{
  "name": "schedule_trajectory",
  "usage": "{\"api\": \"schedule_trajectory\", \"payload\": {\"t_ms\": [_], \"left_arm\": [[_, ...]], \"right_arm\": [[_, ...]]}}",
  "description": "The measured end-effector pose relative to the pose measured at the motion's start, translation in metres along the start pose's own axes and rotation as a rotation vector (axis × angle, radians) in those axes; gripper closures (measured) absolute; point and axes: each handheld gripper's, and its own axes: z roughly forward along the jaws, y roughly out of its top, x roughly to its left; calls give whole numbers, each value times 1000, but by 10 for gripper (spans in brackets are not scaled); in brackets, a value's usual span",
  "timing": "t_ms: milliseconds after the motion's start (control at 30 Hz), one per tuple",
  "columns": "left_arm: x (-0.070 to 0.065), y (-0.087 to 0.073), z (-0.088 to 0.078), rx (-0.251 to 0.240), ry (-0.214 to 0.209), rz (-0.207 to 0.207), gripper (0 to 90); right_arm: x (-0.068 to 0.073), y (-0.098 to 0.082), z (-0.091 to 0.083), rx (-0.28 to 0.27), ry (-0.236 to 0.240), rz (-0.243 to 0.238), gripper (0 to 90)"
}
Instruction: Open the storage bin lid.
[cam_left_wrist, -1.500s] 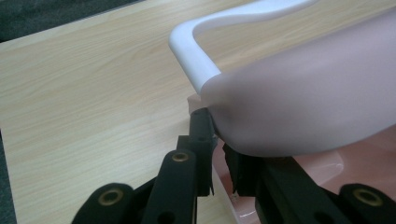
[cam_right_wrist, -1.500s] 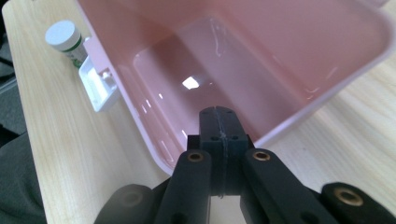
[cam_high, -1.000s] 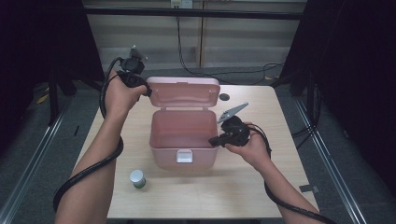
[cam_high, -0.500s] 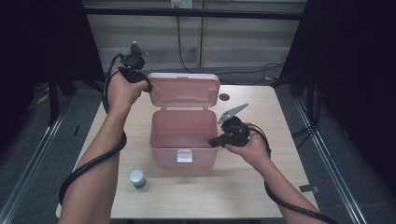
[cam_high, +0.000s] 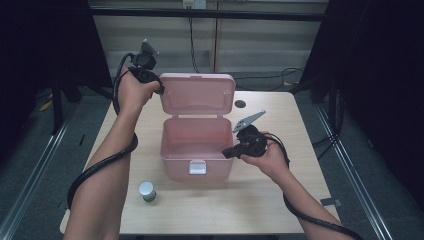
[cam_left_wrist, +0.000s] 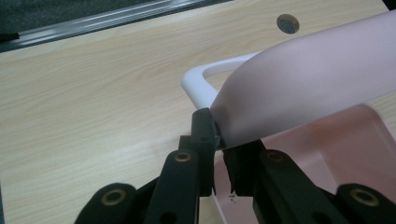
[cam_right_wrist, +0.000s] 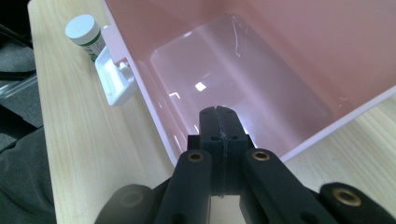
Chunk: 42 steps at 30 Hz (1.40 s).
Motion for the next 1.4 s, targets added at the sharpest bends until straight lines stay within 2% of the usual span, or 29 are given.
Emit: {"api": "schedule_trajectory", "payload": {"t_ms": [233,933,1400], "left_arm": [[2,5,4,-1,6,3,833],[9,17,17,-15,-7,-39,839],[14,22,30,-16,-12,-47,843]], "right_arm": [[-1,0,0,-7,9,-4,900],[-4,-2,4,-3,34,1,900],[-6,-3,6,19,22,-2,900]]}}
